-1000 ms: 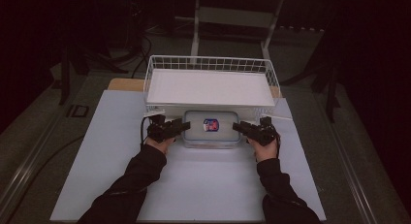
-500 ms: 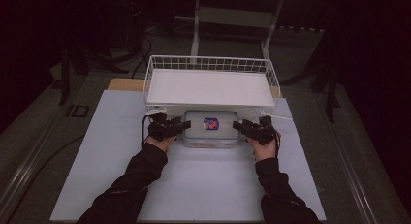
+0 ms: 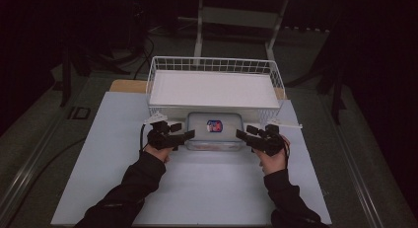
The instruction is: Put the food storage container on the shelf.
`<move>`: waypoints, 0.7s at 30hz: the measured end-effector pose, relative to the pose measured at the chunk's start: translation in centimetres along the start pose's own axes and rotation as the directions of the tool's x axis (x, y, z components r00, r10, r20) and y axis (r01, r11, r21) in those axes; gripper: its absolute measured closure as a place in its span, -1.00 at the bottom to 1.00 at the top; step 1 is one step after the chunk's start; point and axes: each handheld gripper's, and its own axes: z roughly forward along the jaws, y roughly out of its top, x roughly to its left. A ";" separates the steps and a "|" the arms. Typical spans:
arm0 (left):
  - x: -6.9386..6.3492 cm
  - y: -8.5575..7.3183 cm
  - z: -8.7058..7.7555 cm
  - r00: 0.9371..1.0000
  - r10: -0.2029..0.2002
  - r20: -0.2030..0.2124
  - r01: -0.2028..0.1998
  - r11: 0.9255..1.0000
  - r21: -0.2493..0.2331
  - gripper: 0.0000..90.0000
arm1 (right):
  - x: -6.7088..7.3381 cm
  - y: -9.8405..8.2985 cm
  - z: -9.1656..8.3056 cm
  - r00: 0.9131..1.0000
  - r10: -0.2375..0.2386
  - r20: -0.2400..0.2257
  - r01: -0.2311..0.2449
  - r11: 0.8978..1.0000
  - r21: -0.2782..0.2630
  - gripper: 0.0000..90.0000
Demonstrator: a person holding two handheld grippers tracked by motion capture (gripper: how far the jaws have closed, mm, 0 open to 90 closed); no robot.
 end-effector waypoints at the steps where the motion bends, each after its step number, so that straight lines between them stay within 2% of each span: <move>1: -0.3 -0.1 -0.2 1.000 0.002 0.006 -0.002 1.000 0.001 -0.56 | 0.5 -0.1 0.0 1.000 -0.009 -0.010 0.009 1.000 0.002 -0.17; 2: -0.6 -0.2 -0.5 1.000 0.009 0.024 -0.009 1.000 -0.001 -0.60 | 0.9 -0.2 0.0 1.000 -0.011 -0.022 0.011 1.000 0.008 -0.14; 4: -1.3 -0.4 -1.1 0.999 0.029 0.034 -0.029 1.000 -0.002 -0.68 | 1.8 -0.6 0.1 0.999 -0.023 -0.041 0.024 1.000 0.020 -0.08; 5: -1.6 -0.6 -1.5 0.998 0.040 0.047 -0.039 0.999 -0.006 -0.69 | 2.3 -0.8 0.2 0.998 -0.031 -0.055 0.033 0.999 0.030 0.03; 6: -1.6 -0.6 -1.5 0.998 0.040 0.047 -0.039 0.999 -0.006 -0.76 | 2.3 -0.8 0.2 0.998 -0.031 -0.055 0.033 0.999 0.030 0.03; 7: -2.2 -0.7 -2.0 0.997 0.059 0.059 -0.059 0.998 0.005 -0.96 | 2.7 -1.0 0.3 0.997 -0.039 -0.072 0.042 0.998 0.042 0.07; 9: -2.8 -0.9 -2.7 0.995 0.064 0.077 -0.066 0.998 0.019 -0.98 | 4.0 -2.0 1.0 0.993 -0.067 -0.092 0.075 0.994 0.082 0.27; 10: -3.0 -1.0 -2.9 0.995 0.067 0.078 -0.069 0.997 0.028 -0.98 | 4.0 -2.0 1.0 0.993 -0.067 -0.092 0.075 0.994 0.082 0.27; 13: -3.7 -1.4 -3.8 0.995 0.074 0.068 -0.077 0.996 0.046 -0.99 | 4.6 -2.6 1.7 0.992 -0.076 -0.101 0.087 0.990 0.109 0.49; 14: -3.8 -1.5 -4.0 0.995 0.079 0.064 -0.083 0.995 0.056 -0.99 | 4.7 -2.8 2.0 0.992 -0.080 -0.101 0.092 0.988 0.124 0.65; 15: -4.0 -1.7 -4.3 0.994 0.088 0.060 -0.092 0.994 0.058 -1.00 | 4.9 -3.1 2.4 0.991 -0.083 -0.108 0.099 0.984 0.149 0.90; 16: -4.1 -1.8 -4.5 0.994 0.093 0.058 -0.096 0.994 0.055 -1.00 | 4.9 -3.1 2.4 0.991 -0.083 -0.108 0.099 0.984 0.149 0.90; 17: -4.3 -2.0 -4.6 0.993 0.101 0.055 -0.105 0.992 0.065 -1.00 | 4.9 -3.3 2.9 0.990 -0.077 -0.121 0.096 0.982 0.162 0.99; 21: -4.6 -3.1 -4.9 0.992 0.105 0.065 -0.109 0.992 0.061 -1.00 | 4.8 -3.6 4.2 0.990 -0.084 -0.110 0.104 0.976 0.192 0.99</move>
